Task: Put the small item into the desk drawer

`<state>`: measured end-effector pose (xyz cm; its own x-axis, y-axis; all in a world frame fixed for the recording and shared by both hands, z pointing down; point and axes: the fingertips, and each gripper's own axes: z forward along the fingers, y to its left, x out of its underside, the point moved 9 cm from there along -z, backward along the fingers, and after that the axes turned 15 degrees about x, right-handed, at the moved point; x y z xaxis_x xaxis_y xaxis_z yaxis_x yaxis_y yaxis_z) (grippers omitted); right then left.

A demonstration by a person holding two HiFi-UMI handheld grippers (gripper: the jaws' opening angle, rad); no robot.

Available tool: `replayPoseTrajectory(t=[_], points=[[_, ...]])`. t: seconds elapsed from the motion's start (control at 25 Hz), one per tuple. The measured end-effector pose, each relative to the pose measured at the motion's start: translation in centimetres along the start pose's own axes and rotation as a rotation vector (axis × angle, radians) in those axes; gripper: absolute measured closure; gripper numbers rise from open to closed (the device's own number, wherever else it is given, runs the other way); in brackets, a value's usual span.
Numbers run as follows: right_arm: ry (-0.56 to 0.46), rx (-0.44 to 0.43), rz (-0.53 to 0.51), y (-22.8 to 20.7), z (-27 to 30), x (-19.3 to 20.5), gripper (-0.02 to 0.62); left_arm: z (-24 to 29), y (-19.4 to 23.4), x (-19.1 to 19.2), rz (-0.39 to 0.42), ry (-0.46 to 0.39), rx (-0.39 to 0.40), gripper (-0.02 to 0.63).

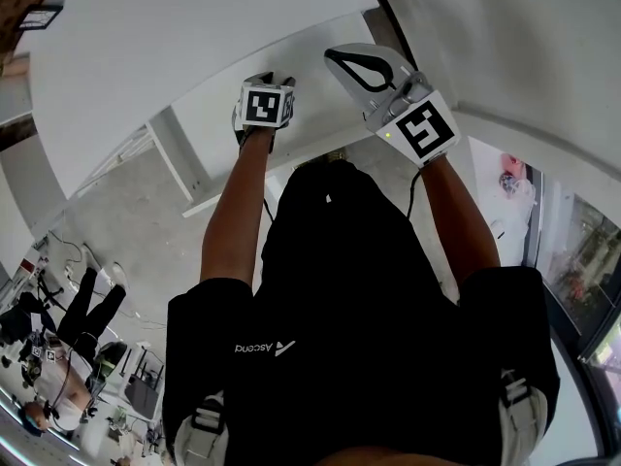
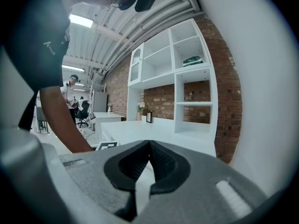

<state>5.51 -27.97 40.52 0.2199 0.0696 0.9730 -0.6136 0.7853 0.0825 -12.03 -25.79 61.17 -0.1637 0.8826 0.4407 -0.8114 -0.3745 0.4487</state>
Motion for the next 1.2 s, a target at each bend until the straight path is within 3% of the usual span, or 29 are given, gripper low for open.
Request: replayPoseTrajectory(t=[0.52, 0.96, 1.2], points=[[0.011, 0.012, 0.015, 0.0, 0.0, 0.6, 0.595, 1.0, 0.7, 0.7, 0.017, 0.046, -0.037, 0.426], [0.007, 0.014, 0.015, 0.1, -0.3, 0.4, 0.595, -1.0, 0.0, 0.0, 0.034, -0.014, -0.054, 0.393], [-0.015, 0.009, 0.007, 0.6, -0.5, -0.1, 0.595, -4.3, -1.6, -0.8, 0.059, -0.124, -0.052, 0.393]])
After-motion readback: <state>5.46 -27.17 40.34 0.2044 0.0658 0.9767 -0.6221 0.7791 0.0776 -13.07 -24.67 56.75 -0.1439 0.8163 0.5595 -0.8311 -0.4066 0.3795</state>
